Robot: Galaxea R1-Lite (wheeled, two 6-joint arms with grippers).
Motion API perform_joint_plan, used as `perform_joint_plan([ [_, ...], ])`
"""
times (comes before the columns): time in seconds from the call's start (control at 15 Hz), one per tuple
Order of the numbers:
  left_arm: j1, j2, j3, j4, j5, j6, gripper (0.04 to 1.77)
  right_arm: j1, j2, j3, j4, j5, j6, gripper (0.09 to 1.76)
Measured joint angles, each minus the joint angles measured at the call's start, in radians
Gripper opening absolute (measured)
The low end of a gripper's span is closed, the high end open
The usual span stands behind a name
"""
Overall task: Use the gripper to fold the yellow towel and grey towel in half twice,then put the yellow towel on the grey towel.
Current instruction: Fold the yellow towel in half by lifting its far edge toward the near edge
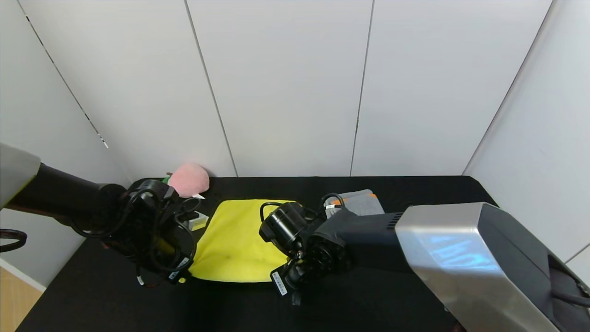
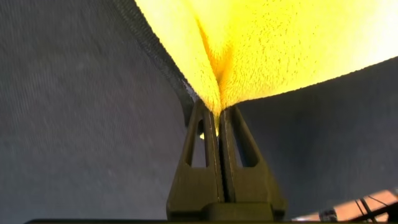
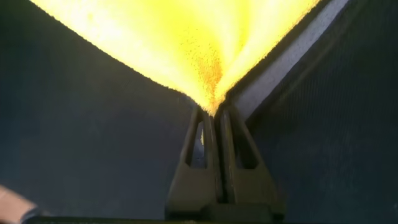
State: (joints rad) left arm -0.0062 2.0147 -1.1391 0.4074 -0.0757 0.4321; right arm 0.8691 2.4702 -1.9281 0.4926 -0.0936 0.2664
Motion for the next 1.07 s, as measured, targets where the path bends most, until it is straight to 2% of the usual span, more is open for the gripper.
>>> perform_joint_plan([
  [0.4, 0.000, -0.151, 0.151, 0.003, -0.002, -0.005, 0.12, 0.006, -0.088, 0.009, 0.175, 0.070, 0.089, 0.14],
  [0.67, -0.002, -0.280, 0.249, 0.003, -0.001, -0.006, 0.12, 0.030, -0.139, 0.026, 0.193, 0.072, 0.120, 0.14],
  [0.87, -0.001, -0.319, 0.241, -0.010, -0.003, -0.041, 0.12, 0.029, -0.158, 0.027, 0.190, 0.064, 0.118, 0.14],
  [1.07, -0.003, -0.317, 0.179, -0.011, -0.005, -0.094, 0.12, 0.006, -0.167, 0.010, 0.163, 0.036, 0.117, 0.14],
])
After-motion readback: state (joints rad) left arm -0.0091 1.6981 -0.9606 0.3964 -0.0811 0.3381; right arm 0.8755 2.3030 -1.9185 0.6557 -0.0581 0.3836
